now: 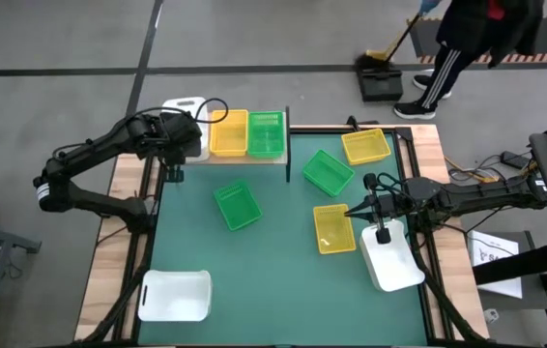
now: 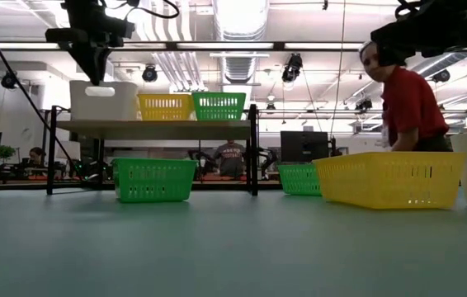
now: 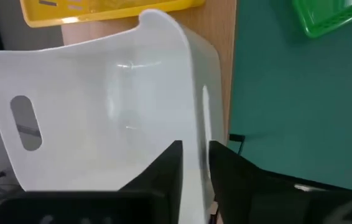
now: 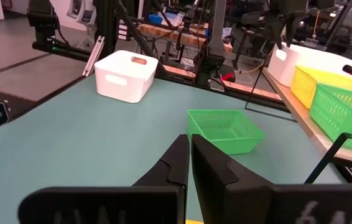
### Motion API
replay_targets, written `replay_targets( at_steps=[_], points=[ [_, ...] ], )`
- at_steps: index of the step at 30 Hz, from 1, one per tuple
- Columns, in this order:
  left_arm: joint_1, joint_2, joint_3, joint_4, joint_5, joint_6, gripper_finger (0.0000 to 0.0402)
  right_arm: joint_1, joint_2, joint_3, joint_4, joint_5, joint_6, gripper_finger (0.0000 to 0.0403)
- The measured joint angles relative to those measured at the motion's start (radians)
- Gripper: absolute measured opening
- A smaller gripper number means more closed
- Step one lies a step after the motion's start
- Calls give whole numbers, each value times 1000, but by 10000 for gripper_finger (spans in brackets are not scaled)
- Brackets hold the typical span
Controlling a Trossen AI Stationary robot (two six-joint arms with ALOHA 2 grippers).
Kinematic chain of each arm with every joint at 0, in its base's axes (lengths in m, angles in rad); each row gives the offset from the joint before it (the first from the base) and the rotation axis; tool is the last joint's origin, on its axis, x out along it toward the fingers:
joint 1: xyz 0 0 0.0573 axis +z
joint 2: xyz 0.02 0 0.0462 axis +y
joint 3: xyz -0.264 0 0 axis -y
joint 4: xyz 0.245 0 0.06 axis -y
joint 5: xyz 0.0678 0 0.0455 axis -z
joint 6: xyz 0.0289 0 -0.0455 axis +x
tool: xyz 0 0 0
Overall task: Stack baskets on shelf by color
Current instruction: Put the middle white bin on the shelf
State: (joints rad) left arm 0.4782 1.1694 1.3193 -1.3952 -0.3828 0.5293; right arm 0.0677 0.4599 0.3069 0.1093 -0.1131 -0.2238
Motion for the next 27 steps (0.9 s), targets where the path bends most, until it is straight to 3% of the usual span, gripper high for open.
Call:
replay_targets(
  at_steps=[13,21,27],
  points=[
    [-36,-1,84,0,8,-18,85,0,0,0,0,0,4,11],
    [-96,-4,90,237,19,-371,84,0,1,0,0,0,4,11],
    [-82,31,81,249,22,-418,84,0,1,0,0,0,18,11]
  ],
)
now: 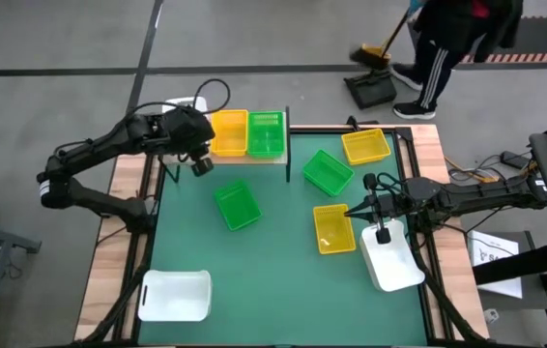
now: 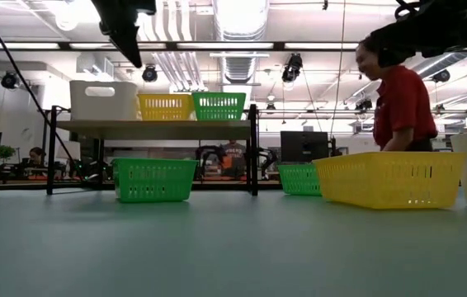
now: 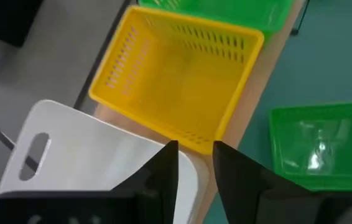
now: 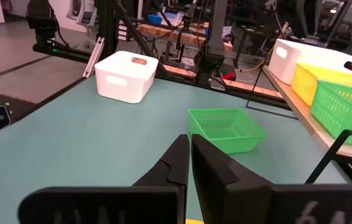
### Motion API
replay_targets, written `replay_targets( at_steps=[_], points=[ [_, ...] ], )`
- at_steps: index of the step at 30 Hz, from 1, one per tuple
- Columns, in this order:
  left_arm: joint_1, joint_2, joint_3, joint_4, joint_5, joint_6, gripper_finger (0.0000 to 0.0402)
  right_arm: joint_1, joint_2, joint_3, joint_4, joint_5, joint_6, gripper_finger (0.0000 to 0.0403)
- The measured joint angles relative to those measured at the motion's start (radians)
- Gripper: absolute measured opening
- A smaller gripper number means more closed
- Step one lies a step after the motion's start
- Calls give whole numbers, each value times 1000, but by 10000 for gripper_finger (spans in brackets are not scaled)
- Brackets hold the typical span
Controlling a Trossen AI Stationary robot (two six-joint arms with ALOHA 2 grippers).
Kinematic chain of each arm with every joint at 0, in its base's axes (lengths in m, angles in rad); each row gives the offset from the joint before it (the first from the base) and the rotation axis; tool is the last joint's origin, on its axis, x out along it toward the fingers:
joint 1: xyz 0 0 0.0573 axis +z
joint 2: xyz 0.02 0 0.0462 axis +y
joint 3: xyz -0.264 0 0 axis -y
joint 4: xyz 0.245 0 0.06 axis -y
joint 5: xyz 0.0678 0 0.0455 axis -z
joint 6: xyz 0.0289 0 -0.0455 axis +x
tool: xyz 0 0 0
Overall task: Stack baskets on shelf by color
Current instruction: Put the middle white bin on the shelf
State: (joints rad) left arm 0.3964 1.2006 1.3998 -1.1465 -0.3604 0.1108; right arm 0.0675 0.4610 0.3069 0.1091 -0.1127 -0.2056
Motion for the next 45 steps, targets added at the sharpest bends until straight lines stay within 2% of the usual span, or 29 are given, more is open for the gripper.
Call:
replay_targets(
  at_steps=[8,18,28,40,45],
  points=[
    [59,46,-2,-20,-7,34,79,0,0,0,0,0,7,11],
    [97,48,-2,-95,-7,51,4,0,0,0,-27,0,13,11],
    [96,47,-2,-247,-7,-1,1,0,0,0,-26,0,13,11],
    [96,46,-2,-347,-7,-5,0,0,0,0,-25,1,15,11],
    [96,46,-3,-323,-6,-26,0,-1,0,0,-25,1,15,11]
  ],
)
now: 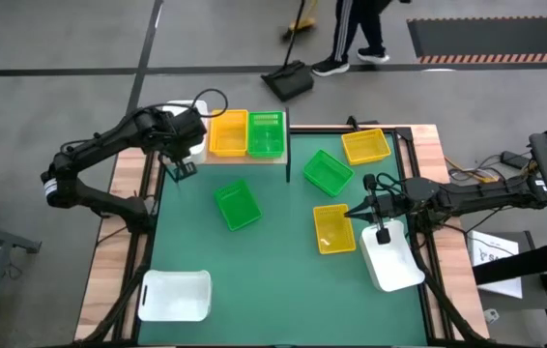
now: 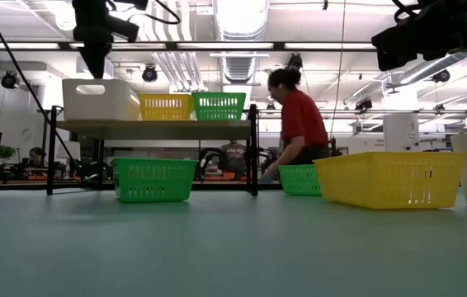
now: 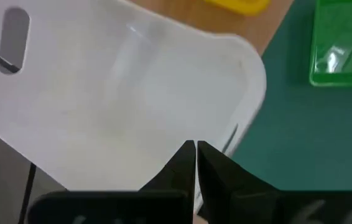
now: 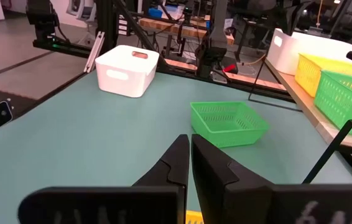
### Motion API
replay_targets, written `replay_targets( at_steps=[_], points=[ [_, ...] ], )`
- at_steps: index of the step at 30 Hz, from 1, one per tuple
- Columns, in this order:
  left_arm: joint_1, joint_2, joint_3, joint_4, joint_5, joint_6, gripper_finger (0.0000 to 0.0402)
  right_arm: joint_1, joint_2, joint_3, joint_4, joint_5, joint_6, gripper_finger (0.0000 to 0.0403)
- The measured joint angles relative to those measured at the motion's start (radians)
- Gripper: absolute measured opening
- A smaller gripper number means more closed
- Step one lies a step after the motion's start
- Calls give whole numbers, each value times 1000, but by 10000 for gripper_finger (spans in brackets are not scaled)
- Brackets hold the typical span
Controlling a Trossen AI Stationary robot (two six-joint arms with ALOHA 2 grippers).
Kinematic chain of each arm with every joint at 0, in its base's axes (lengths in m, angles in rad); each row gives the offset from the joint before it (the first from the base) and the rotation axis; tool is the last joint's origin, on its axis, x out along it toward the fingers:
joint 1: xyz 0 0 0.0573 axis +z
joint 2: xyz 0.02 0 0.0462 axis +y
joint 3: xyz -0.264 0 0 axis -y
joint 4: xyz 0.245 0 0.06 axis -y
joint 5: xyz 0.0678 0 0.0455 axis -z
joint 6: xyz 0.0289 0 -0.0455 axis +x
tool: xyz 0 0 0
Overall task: Stack baskets on shelf by color
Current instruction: Put the middle white bin on the shelf, then stack the left green basket on the green basket on the shelf
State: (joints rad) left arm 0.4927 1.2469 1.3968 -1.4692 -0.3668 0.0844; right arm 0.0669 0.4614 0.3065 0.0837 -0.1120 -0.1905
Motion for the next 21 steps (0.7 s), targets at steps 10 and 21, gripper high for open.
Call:
replay_targets(
  at_steps=[10,21],
  points=[
    [-19,0,40,106,-5,-29,0,0,0,0,0,0,7,11],
    [-320,-25,48,515,-5,-49,0,0,0,0,0,8,-3,11]
  ],
)
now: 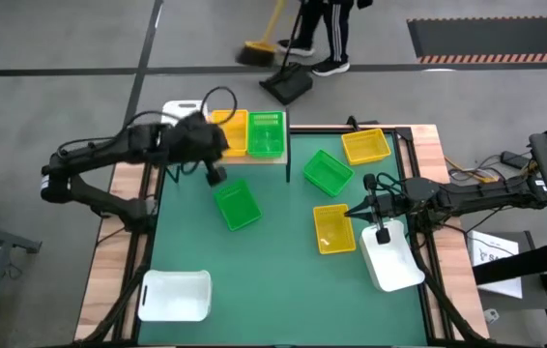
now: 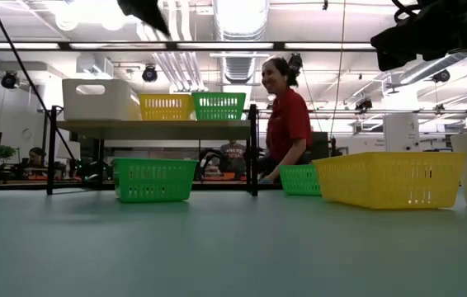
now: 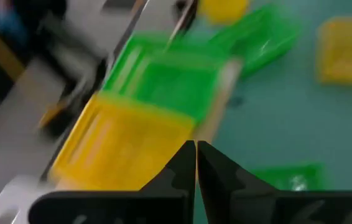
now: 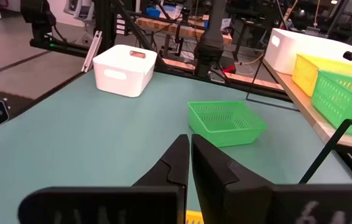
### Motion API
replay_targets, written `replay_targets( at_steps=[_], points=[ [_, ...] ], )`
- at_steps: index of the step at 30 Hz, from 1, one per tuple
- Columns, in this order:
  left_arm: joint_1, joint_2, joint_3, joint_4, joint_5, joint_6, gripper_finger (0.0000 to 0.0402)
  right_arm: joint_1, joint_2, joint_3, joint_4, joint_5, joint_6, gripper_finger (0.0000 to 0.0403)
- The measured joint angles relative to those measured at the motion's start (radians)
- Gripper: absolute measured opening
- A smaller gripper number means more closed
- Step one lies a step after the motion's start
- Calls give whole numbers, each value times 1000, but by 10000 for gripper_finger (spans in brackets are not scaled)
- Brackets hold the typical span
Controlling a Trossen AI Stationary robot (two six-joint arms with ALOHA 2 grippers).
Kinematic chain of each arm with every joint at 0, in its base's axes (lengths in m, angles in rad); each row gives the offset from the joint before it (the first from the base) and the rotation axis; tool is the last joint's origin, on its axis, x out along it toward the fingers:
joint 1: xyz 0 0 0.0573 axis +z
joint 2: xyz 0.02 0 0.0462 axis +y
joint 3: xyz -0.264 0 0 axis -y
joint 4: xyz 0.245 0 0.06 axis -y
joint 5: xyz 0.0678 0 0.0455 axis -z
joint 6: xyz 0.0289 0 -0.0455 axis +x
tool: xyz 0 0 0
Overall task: Stack baskets on shelf by color
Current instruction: Stack the left green basket on the green basket on the shelf
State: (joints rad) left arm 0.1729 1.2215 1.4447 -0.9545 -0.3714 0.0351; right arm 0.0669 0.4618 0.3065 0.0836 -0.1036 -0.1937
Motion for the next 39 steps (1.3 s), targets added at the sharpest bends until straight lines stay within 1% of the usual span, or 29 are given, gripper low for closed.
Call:
replay_targets(
  at_steps=[3,7,11,15,17,19,22,27,29,35,39],
  points=[
    [-130,-6,-30,119,0,10,0,0,0,0,0,0,0,11],
    [-290,-7,-120,288,0,89,0,0,0,0,0,0,0,11],
    [-424,-8,-257,446,4,207,0,0,0,0,0,0,0,11],
    [-503,-5,-441,681,13,328,0,0,0,0,0,0,0,11],
    [-517,-6,-532,831,17,381,0,0,0,0,4,0,7,11],
    [-517,-12,-609,957,54,422,0,0,0,0,6,0,19,11],
    [-510,-38,-677,1060,115,473,0,0,16,0,29,1,45,11],
    [-495,-114,-725,1158,188,571,0,0,106,0,157,1,39,11],
    [-493,-147,-737,1181,196,602,0,0,154,0,215,1,31,11],
    [-493,-211,-771,1185,197,607,0,0,292,0,358,1,28,11],
    [-493,-238,-826,1214,196,609,0,0,349,11,373,1,44,11]
  ],
)
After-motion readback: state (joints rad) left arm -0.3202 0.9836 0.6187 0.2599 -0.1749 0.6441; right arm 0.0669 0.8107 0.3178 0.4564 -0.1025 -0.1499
